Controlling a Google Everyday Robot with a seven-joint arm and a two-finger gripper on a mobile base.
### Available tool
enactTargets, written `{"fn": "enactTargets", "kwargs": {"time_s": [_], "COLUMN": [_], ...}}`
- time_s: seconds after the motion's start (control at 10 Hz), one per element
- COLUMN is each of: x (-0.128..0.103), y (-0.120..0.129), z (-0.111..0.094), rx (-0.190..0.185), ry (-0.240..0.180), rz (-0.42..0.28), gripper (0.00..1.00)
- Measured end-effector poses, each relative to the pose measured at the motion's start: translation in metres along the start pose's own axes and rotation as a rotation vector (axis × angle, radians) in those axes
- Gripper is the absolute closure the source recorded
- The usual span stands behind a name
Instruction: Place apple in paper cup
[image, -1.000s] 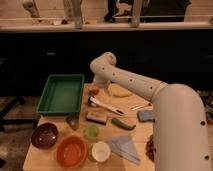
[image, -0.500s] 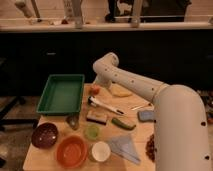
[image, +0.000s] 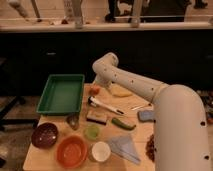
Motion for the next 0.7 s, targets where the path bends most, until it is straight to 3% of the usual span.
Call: {"fn": "enactTargets", "kwargs": {"time_s": [0.7], "x": [0.003], "y": [-0.010], "z": [0.010], "rx": [0.020], "ry": [0.066], "rz": [-0.061], "gripper": [0.20]}}
